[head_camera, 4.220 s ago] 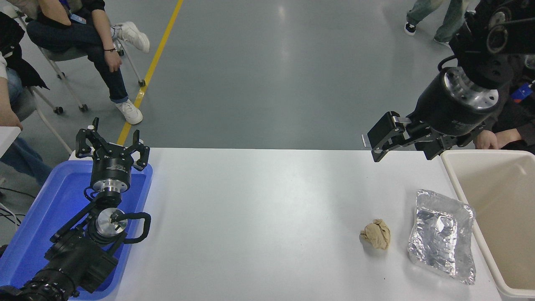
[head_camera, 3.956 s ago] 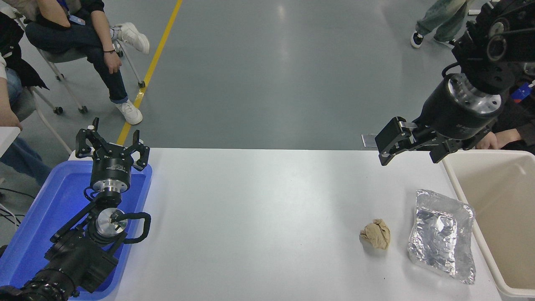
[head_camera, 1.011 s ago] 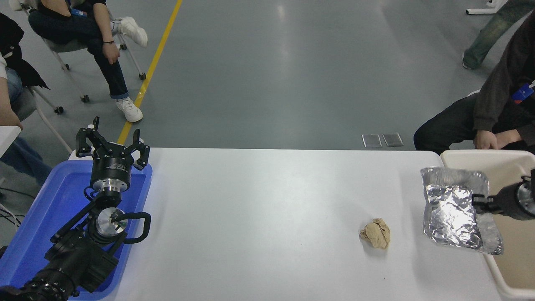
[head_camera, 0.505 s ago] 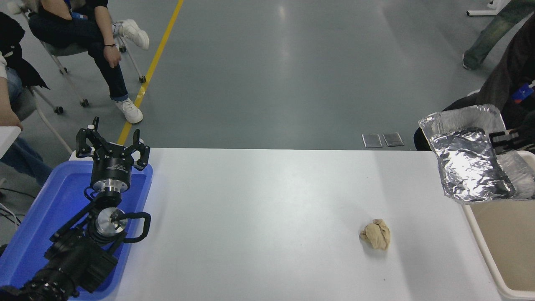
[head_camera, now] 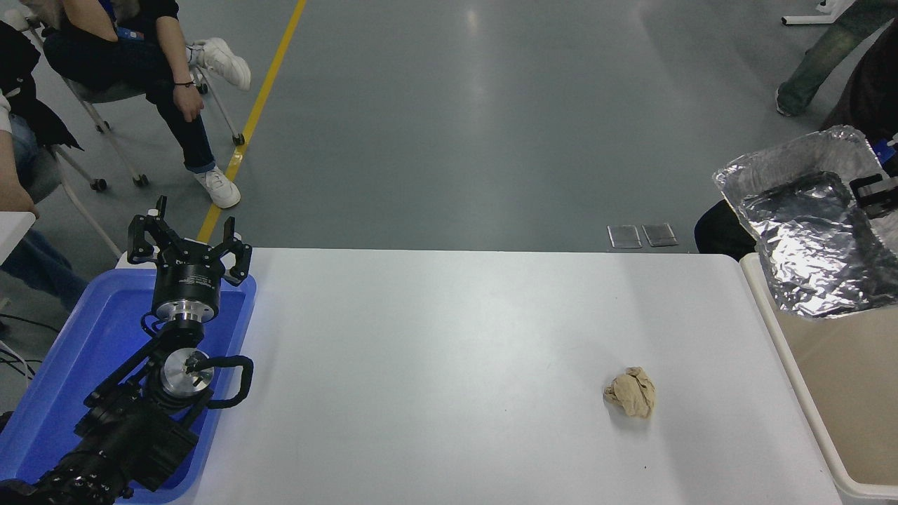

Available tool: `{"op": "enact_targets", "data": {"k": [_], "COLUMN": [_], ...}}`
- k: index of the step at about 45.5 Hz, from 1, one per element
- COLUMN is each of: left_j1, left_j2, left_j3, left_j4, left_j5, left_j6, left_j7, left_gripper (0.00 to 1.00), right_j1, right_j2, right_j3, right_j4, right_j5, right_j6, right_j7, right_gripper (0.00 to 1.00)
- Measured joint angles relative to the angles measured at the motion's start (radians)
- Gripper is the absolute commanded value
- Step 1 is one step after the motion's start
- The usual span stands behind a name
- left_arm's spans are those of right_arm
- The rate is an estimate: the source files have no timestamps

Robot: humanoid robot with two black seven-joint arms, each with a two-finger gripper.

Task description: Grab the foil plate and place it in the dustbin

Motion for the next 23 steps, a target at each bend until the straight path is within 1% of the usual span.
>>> {"op": "enact_targets", "data": {"k": [9, 16, 23], "left_j1": [0.000, 0.001, 0.001], "left_j2": [0.000, 0.000, 0.000], "left_j3": [0.000, 0.000, 0.000], "left_j4": [0.000, 0.000, 0.000], "left_j5": [0.000, 0.000, 0.000], "left_j6": [0.000, 0.000, 0.000], "left_j7": [0.000, -0.001, -0.001], "left_gripper": [0.99, 0.99, 0.99], "right_j1": [-0.049, -0.138, -0.295], "right_j2": [-0.027, -0.065, -0.104], "right_j3": [-0.007, 0.008, 0.071], "right_j4": [-0.043, -0.142, -0.274], "right_j5": [-0.027, -0.100, -0.177], "right_j6": [0.002, -0.007, -0.050], "right_j7": [0.001, 0.008, 0.028], "right_gripper": [0.00, 0.00, 0.00]}}
